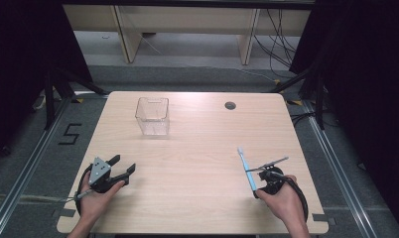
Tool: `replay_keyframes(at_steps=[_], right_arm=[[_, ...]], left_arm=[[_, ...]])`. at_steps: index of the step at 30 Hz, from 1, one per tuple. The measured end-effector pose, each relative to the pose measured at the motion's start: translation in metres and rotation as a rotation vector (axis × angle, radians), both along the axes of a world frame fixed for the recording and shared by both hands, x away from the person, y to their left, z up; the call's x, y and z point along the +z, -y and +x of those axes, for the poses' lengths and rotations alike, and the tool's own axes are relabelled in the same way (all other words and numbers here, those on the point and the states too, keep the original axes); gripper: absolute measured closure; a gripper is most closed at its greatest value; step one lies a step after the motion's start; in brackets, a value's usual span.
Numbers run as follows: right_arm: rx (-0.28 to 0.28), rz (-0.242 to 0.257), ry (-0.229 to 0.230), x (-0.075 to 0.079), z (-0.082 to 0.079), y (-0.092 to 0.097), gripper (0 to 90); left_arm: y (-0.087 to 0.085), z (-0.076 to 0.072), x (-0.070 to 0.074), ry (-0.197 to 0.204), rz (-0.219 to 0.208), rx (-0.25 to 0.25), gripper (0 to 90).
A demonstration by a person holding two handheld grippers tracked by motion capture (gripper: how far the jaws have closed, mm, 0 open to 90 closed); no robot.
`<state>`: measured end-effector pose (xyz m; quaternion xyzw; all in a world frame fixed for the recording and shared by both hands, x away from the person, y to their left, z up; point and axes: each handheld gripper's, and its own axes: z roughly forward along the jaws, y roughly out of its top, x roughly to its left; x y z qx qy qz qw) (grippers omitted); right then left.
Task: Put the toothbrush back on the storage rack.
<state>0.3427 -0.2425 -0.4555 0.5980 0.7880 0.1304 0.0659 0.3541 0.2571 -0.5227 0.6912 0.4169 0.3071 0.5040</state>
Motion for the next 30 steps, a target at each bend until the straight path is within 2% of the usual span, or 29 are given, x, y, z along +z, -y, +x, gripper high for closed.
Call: replay_keyframes(at_steps=[3,4,5,8,12,13,15,16,19,20,21,24,26,29,30], right_arm=[[0.023,0.003,0.009,0.000,0.004,0.001,57.2],[-0.001,0.000,-0.030,0.003,0.007,-0.002,58.4],[-0.026,0.000,-0.048,0.004,0.008,-0.004,58.7],[0.011,-0.003,-0.062,0.004,0.015,-0.003,60.4],[0.008,-0.003,-0.086,0.004,0.020,-0.006,62.1],[0.022,-0.012,-0.086,0.004,0.022,-0.006,62.6],[0.022,0.004,-0.140,0.006,0.029,-0.008,63.5],[0.042,0.012,-0.141,0.006,0.032,-0.007,63.7],[0.036,0.010,-0.162,0.007,0.037,-0.009,64.0],[0.045,0.002,-0.167,0.007,0.039,-0.009,64.2],[0.041,-0.031,-0.166,0.008,0.041,-0.010,64.2],[0.034,-0.016,-0.189,0.006,0.049,-0.013,64.2],[0.018,-0.074,-0.179,0.004,0.055,-0.017,64.6],[0.029,-0.075,-0.178,0.003,0.060,-0.018,64.7],[0.031,-0.083,-0.200,0.002,0.065,-0.020,65.1]], left_arm=[[0.000,0.000,0.000,-0.002,-0.002,-0.001,29.9],[0.000,0.000,0.000,-0.001,-0.002,-0.002,29.9],[0.000,0.000,0.000,-0.001,-0.002,-0.002,30.0],[0.001,0.001,0.000,-0.002,0.001,-0.013,29.9],[0.000,0.001,0.000,-0.002,-0.010,-0.010,29.8],[0.000,0.001,0.000,-0.002,-0.015,-0.009,29.8],[0.000,0.001,0.000,-0.003,-0.014,-0.009,29.8],[0.000,0.001,0.000,-0.002,-0.009,-0.010,29.9],[0.000,0.001,0.000,-0.005,-0.006,-0.011,29.9],[0.000,0.001,0.000,-0.003,-0.009,-0.010,29.9],[0.000,0.001,0.000,-0.004,-0.009,-0.009,29.9],[0.000,0.001,0.000,-0.004,-0.007,-0.011,29.9],[0.001,0.001,0.000,0.000,-0.005,-0.012,29.9],[0.001,0.001,0.000,-0.002,-0.004,-0.013,29.9],[0.001,0.001,0.000,-0.002,-0.005,-0.013,29.9]])
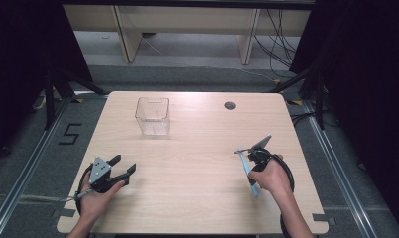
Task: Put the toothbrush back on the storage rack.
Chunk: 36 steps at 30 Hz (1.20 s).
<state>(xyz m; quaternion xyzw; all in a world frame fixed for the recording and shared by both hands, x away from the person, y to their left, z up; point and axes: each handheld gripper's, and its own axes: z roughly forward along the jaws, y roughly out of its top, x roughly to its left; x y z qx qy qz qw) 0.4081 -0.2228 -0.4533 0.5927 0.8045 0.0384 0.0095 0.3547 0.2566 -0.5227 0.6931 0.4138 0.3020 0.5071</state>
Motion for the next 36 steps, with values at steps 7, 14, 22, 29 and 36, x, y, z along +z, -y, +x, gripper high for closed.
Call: replay_keyframes(at_steps=[7,14,22,29,36], right_arm=[[-0.022,-0.027,-0.003,-0.004,0.013,-0.010,66.2],[-0.030,-0.057,-0.017,-0.009,0.021,-0.017,67.9],[-0.062,-0.082,-0.042,-0.012,0.027,-0.020,69.4],[-0.084,-0.089,-0.032,-0.016,0.031,-0.023,70.1],[-0.093,-0.081,-0.057,-0.017,0.032,-0.025,70.1]], left_arm=[[0.000,0.000,0.000,0.000,0.000,-0.003,29.9],[0.000,0.000,0.000,-0.002,-0.005,-0.002,29.9],[0.000,0.000,0.000,-0.003,-0.006,-0.002,29.8],[0.000,0.001,0.000,-0.004,-0.007,-0.002,29.8],[0.000,0.001,0.000,0.001,-0.013,-0.003,29.8]])
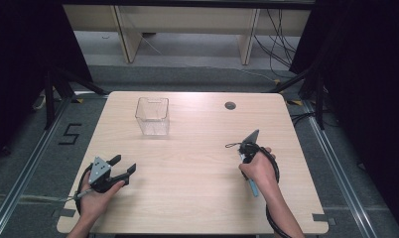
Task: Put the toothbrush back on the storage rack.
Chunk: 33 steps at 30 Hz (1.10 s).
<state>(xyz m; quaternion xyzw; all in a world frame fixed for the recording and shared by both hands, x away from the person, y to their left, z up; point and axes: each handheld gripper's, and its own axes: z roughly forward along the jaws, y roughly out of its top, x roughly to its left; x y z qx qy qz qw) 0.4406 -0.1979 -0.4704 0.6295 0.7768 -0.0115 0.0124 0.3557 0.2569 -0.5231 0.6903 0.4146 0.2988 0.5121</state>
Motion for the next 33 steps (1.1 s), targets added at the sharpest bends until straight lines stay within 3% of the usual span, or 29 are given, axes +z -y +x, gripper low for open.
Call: replay_keyframes(at_steps=[10,14,15,20,22,23,25,30,33], right_arm=[[-0.016,-0.019,0.022,-0.0025,0.0002,-0.0026,73.3],[-0.005,-0.014,0.021,-0.0025,0.0000,-0.0035,75.5],[-0.011,-0.020,0.002,-0.0016,0.0008,-0.0045,76.6],[-0.027,-0.005,-0.008,-0.0017,0.0021,-0.0042,78.6],[-0.004,0.001,-0.002,-0.0023,0.0022,-0.0010,78.7],[-0.023,0.012,-0.015,-0.0015,0.0026,-0.0013,78.8],[-0.039,0.010,0.010,-0.0026,0.0019,-0.0012,78.9],[-0.036,0.024,-0.004,-0.0013,0.0008,0.0011,78.9],[-0.030,0.032,0.021,-0.0017,-0.0012,0.0017,78.9]], left_arm=[[-0.0001,-0.0005,0.0004,-0.005,0.004,-0.001,29.8],[0.0001,-0.0006,0.0003,-0.003,0.003,-0.001,29.8],[0.0000,-0.0008,0.0004,-0.002,0.005,-0.003,29.8],[0.0003,-0.0002,-0.0003,0.006,-0.006,-0.005,29.7],[0.0002,-0.0001,-0.0003,0.004,-0.007,-0.006,29.8],[0.0002,-0.0002,-0.0002,0.004,-0.006,-0.006,29.7],[0.0002,-0.0002,-0.0003,0.005,-0.007,-0.006,29.8],[0.0002,-0.0009,0.0004,-0.003,0.002,-0.003,29.8],[0.0003,-0.0009,0.0004,-0.004,0.003,-0.003,29.8]])
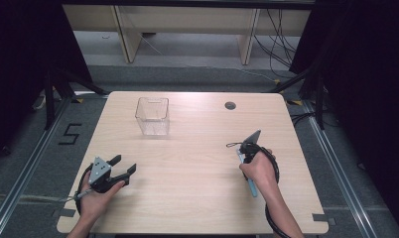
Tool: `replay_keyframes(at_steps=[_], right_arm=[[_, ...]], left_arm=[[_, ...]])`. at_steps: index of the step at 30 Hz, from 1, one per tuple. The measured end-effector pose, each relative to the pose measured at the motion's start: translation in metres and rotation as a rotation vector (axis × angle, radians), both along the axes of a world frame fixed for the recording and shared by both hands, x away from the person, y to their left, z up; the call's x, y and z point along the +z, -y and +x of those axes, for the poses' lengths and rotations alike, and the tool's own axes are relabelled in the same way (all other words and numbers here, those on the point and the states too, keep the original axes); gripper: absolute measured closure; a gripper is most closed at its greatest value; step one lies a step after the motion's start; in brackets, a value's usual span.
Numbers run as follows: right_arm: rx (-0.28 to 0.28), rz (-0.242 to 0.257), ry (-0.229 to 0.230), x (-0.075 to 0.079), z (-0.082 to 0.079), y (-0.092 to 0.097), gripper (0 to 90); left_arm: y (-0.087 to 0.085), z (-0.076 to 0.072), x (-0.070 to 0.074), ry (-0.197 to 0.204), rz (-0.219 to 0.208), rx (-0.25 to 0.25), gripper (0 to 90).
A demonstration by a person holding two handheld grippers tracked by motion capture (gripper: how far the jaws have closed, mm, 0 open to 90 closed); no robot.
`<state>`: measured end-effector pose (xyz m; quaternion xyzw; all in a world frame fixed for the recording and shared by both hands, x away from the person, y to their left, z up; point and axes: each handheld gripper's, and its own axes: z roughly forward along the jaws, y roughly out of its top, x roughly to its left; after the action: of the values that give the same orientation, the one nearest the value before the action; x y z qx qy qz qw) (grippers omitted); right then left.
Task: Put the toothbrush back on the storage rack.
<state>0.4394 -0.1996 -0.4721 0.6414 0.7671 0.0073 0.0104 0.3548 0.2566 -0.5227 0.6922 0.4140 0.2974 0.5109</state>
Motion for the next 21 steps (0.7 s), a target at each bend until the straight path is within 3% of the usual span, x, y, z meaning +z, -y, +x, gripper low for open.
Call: replay_keyframes(at_steps=[1,2,5,6,7,9,13,14,15,16,17,18,21], right_arm=[[0.002,0.003,0.007,0.000,-0.001,0.000,78.9],[-0.033,0.006,-0.005,0.002,-0.002,-0.003,78.9],[0.023,0.019,0.020,0.006,-0.003,0.000,78.9],[0.024,0.035,0.019,0.007,-0.003,0.001,78.9],[0.022,0.028,0.052,0.007,-0.004,0.000,79.0],[0.025,0.030,0.037,0.009,-0.004,0.000,79.0],[0.034,0.049,0.057,0.012,-0.006,0.000,79.0],[0.049,0.030,0.082,0.013,-0.007,0.000,79.0],[0.017,0.049,0.087,0.013,-0.009,-0.003,79.0],[0.045,0.076,0.082,0.015,-0.008,0.000,79.0],[0.045,0.076,0.082,0.015,-0.008,0.000,79.0],[0.055,0.049,0.116,0.018,-0.009,-0.002,79.0],[0.035,0.063,0.135,0.020,-0.011,-0.004,79.0]], left_arm=[[0.000,0.000,0.000,0.000,0.000,0.000,29.8],[0.000,0.000,0.000,0.000,0.000,0.001,29.8],[0.000,0.000,0.000,0.000,0.000,0.000,29.8],[0.000,0.000,0.000,0.000,0.000,0.000,29.8],[0.000,0.000,0.000,0.000,-0.001,0.000,29.8],[0.000,0.000,0.000,0.001,0.000,0.000,29.8],[0.000,0.000,0.000,0.000,-0.002,0.000,29.8],[0.000,0.000,0.000,-0.002,0.001,-0.001,29.8],[0.000,0.000,0.000,-0.002,0.001,-0.001,29.8],[0.001,0.000,0.000,-0.003,0.003,-0.001,29.8],[0.001,0.000,0.000,-0.003,0.003,-0.001,29.8],[0.001,0.000,0.000,-0.002,0.002,-0.002,29.8],[0.001,0.000,0.000,-0.002,-0.001,-0.001,29.8]])
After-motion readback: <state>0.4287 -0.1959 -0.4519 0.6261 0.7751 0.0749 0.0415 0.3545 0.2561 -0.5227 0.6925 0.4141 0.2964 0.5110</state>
